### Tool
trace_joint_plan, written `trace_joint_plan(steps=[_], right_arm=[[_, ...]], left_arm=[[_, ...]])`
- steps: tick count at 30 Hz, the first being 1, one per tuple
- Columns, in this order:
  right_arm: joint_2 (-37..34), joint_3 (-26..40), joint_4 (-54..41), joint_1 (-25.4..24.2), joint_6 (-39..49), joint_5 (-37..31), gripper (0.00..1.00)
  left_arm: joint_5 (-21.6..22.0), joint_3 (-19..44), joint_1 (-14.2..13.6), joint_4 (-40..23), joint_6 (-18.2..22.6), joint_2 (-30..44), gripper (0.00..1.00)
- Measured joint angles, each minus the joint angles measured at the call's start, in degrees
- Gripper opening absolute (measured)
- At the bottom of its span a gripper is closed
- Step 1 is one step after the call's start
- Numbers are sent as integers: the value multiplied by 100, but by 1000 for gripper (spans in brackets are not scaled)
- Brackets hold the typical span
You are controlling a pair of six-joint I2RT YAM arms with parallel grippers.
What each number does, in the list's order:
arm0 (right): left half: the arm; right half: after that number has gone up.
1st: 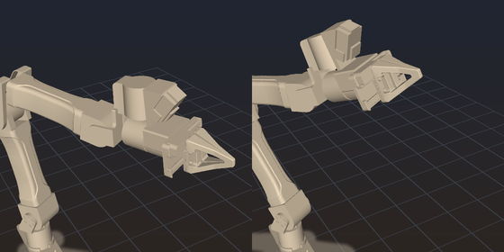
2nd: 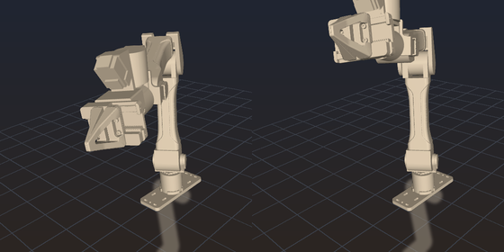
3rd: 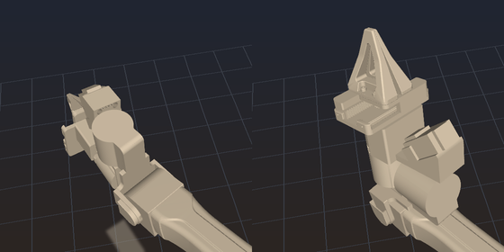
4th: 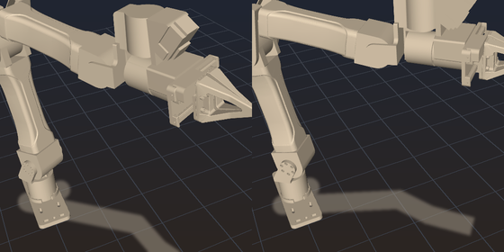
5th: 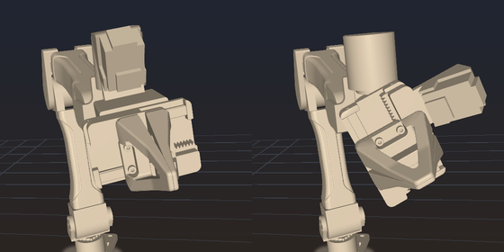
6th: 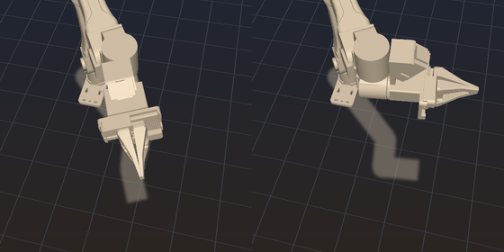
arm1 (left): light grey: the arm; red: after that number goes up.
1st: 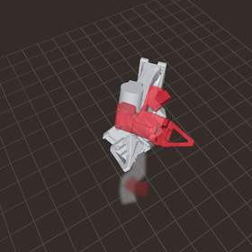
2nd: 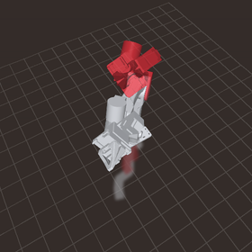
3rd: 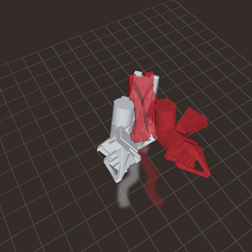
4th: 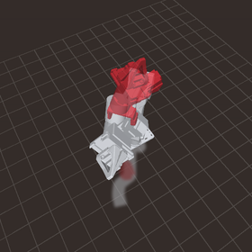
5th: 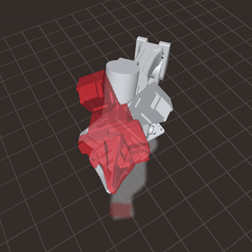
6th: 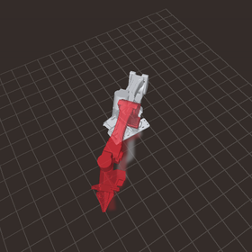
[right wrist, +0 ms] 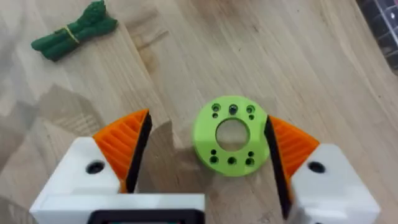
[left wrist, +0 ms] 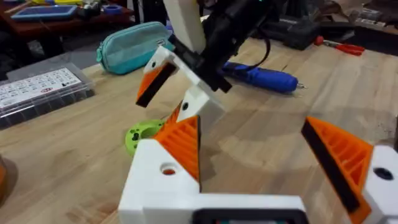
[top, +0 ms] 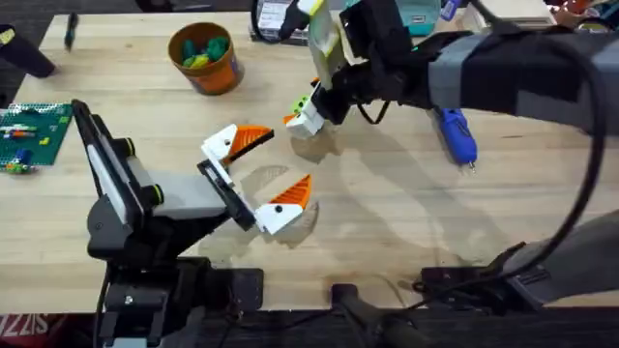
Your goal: Pick up the gripper from the table and insert it into the empty holder that is missing its gripper. Then pick up a screw, insert it into the mounting hole, and use the screwdriver to tighten it. Finally, clean up the table by picking up the vegetable and placing it into the bucket.
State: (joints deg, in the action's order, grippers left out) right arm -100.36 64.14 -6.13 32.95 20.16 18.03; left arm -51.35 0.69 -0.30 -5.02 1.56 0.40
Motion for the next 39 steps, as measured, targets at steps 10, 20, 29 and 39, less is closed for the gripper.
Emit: trace_joint_plan(steps=[10, 20, 29, 39], right_arm=[[-391, 165, 3, -85, -349, -25, 993], [-700, 612, -118, -109, -431, -43, 879], [-778, 612, -9, -107, -437, -44, 483], [-1008, 616, 7, -12, -433, -45, 345]], left_arm=[[0, 0, 0, 2, 0, 0, 985], [2, 0, 0, 2, -1, 0, 985], [2, 0, 0, 1, 0, 0, 985], [2, 0, 0, 2, -1, 0, 985]])
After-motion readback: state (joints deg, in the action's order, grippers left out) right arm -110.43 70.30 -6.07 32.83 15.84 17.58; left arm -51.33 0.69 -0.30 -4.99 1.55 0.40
